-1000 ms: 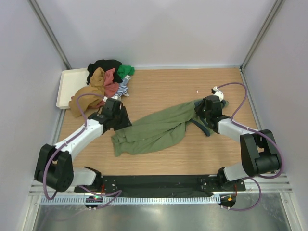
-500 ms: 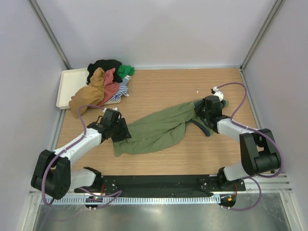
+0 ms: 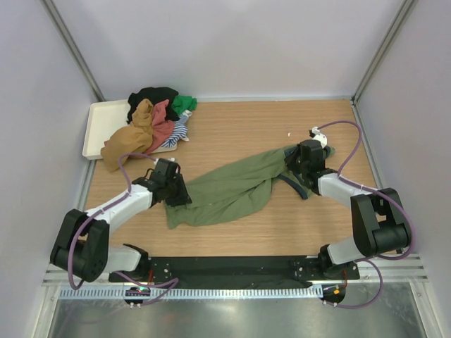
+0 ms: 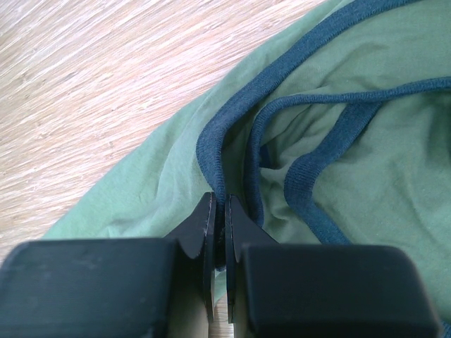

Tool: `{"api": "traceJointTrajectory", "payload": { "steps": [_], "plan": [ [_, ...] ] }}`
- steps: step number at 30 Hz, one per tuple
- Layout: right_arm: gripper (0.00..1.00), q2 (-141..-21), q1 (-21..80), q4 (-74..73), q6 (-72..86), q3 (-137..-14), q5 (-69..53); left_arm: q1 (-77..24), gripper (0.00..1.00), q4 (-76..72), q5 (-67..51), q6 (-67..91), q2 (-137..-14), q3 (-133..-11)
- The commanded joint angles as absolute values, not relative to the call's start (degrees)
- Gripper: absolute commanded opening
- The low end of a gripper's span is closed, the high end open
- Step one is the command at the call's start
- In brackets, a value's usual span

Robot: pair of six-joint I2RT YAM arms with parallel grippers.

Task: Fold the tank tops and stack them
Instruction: Flatten the tank top out

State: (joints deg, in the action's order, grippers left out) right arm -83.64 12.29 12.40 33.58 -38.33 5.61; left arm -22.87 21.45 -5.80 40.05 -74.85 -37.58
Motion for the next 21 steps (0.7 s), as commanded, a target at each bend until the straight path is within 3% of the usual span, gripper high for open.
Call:
{"api": "traceJointTrajectory", "payload": {
  "steps": [1,10,11,14,21],
  "plan": [
    [0.01,-83.6,12.4,14.9,33.9,-38.8,6.2,-23.2,0.22,18.8,-6.8,39.6,-74.6,-39.8],
    [0.01,-83.4,12.4,14.9,33.9,-38.8,6.3,-23.2,0.16,20.8,-3.7,39.1,-71.2,-41.2],
    [0.01,-83.5,12.4,14.9,33.9,-38.9,6.2,-23.2,0.17,21.2,-3.5,39.0,-70.9,-41.7],
    [0.01,-83.3,12.3,14.8,33.9,-38.9,6.3,-23.3,0.35,21.4,-3.9,38.8,-71.3,-42.2],
    [0.01,-83.3,12.4,14.8,33.9,-38.9,6.4,-23.6,0.33,21.3,-4.7,38.3,-74.4,-42.7]
  ]
}}
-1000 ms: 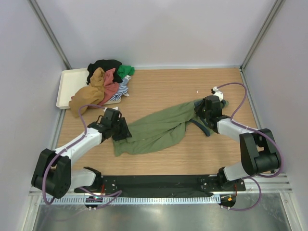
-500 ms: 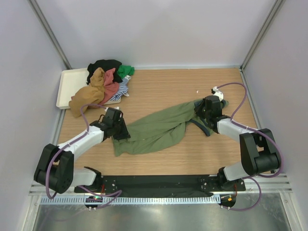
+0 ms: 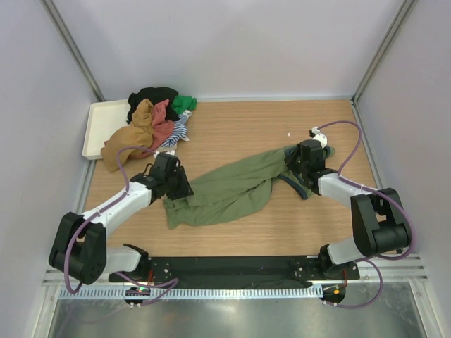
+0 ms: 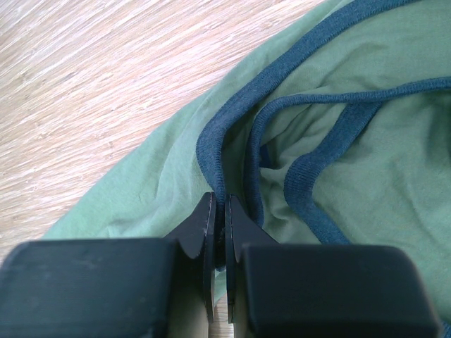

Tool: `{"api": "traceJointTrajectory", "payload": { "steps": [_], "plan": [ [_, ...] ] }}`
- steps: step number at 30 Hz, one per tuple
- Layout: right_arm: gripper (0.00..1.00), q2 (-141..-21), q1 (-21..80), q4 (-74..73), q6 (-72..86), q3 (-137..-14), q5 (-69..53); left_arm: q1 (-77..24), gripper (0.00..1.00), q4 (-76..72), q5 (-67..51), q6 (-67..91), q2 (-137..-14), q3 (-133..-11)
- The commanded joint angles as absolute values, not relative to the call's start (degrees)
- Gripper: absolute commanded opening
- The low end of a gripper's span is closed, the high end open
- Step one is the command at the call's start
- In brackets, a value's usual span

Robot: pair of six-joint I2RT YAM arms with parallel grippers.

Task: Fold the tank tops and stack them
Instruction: Flatten the tank top out

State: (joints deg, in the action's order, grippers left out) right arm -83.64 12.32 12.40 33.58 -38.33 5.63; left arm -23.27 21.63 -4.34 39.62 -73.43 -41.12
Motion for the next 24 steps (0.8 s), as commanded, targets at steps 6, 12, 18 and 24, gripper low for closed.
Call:
{"api": "traceJointTrajectory", "payload": {
  "steps": [6,12,18,24],
  "plan": [
    [0.01,-83.6,12.3,14.9,33.9,-38.9,6.3,-24.1,0.27,19.6,-4.4,38.8,-74.4,-41.8],
    [0.01,-83.7,12.5,14.8,33.9,-39.0,6.2,-24.3,0.15,18.7,-4.0,38.3,-77.3,-42.9],
    [0.01,-83.3,12.5,14.4,33.7,-39.0,6.5,-24.4,0.0,18.5,-3.4,37.3,-80.2,-45.3],
    [0.01,-80.3,12.3,12.2,32.9,-39.5,5.3,-24.2,0.0,25.3,1.8,35.3,-73.4,-51.5]
  ]
}}
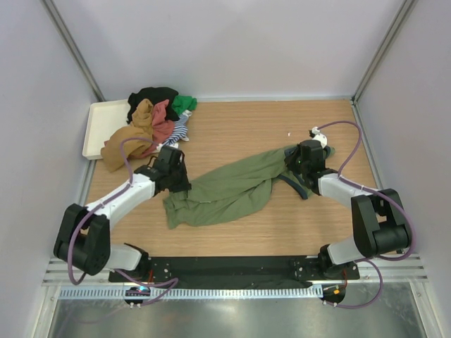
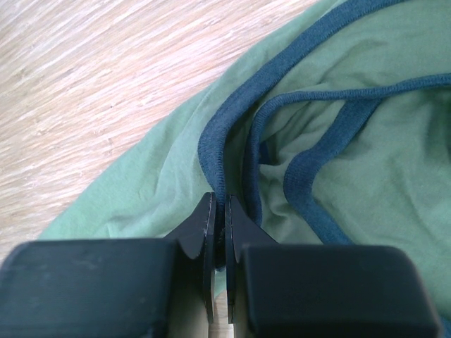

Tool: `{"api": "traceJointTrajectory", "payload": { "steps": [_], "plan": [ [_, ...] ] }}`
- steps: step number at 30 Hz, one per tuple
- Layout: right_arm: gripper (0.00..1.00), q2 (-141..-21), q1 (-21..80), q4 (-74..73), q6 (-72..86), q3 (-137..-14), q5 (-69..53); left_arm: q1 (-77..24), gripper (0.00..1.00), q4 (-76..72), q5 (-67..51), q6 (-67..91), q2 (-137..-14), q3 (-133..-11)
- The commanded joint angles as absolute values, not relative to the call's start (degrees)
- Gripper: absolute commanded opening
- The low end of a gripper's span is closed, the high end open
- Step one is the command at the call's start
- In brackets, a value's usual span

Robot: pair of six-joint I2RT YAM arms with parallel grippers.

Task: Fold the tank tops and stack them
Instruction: Flatten the tank top out

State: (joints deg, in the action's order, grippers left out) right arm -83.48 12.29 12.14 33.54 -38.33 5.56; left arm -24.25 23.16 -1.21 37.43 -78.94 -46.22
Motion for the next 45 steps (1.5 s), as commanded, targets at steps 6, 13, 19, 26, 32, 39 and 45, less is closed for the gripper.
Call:
{"api": "traceJointTrajectory", "payload": {
  "steps": [6,13,19,26,32,39,45],
  "plan": [
    [0.01,-78.8,11.3,0.4,30.8,-48.9,2.7,-20.6,0.0,31.9,1.1,34.9,-69.5,-62.5],
    [0.01,-79.5,7.1,-14.2,30.4,-66.6,-4.1,-13.1,0.0,38.6,0.2,35.7,-67.4,-78.2],
    [0.01,-80.1,7.1,-21.1,29.4,-64.6,-11.6,-13.1,0.0,36.5,-4.7,36.4,-63.1,-71.0],
    [0.03,-64.9,7.2,-17.8,30.8,-47.4,-14.8,-13.1,0.0,30.8,-4.6,40.1,-51.3,-54.2],
    [0.05,-57.7,7.2,-10.7,33.8,-32.3,-19.2,-13.2,0.0,28.8,-6.8,42.7,-42.2,-40.6],
    [0.28,-58.5,7.3,-4.6,35.1,-24.2,-21.9,-13.1,0.0,19.5,-12.5,46.4,-37.7,-28.0],
    [0.51,-57.1,7.2,-5.5,35.2,-22.0,-21.9,-13.1,0.0,19.2,-12.5,45.6,-36.9,-24.7]
  ]
}}
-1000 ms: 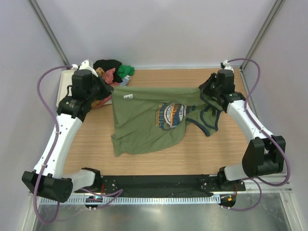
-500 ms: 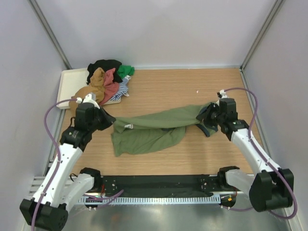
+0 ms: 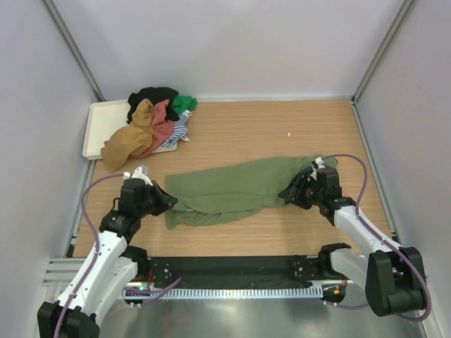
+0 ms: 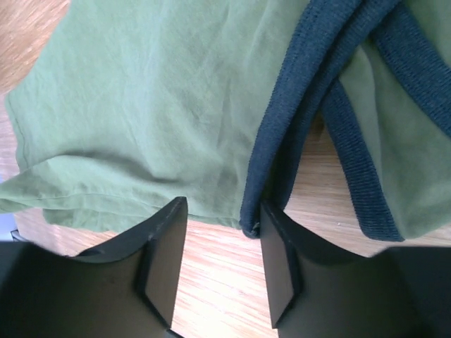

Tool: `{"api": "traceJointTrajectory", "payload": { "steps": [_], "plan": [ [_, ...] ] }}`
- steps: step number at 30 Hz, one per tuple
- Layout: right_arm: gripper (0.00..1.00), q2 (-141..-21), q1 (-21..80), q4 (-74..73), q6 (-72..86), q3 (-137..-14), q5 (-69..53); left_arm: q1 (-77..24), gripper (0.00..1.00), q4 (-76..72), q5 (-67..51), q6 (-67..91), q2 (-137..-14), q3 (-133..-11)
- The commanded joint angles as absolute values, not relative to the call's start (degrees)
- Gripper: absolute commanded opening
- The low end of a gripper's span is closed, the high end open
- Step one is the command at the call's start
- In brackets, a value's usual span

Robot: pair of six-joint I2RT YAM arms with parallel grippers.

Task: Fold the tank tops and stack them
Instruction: Flatten the tank top out

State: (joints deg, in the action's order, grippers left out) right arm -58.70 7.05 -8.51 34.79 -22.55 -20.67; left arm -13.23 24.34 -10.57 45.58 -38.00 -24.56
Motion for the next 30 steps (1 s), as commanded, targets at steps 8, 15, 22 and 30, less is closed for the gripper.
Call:
{"api": "traceJointTrajectory", "payload": {
  "steps": [8,15,22,30],
  "plan": [
    [0.35,-58.1,7.3,-6.5,34.2,-20.0,-20.6,-13.2,0.0,19.2,-11.8,45.3,-37.3,-25.0],
    [0.46,-55.0,7.2,-9.1,35.7,-19.5,-16.4,-13.1,0.0,20.0,-11.5,45.1,-37.6,-25.8],
    [0.21,-55.4,7.3,-9.2,36.3,-19.4,-14.8,-13.1,0.0,20.5,-11.2,44.9,-37.7,-26.3],
    [0.31,-58.8,7.3,-6.7,36.1,-18.9,-15.3,-13.2,0.0,20.7,-11.2,44.7,-38.6,-26.7]
  ]
}}
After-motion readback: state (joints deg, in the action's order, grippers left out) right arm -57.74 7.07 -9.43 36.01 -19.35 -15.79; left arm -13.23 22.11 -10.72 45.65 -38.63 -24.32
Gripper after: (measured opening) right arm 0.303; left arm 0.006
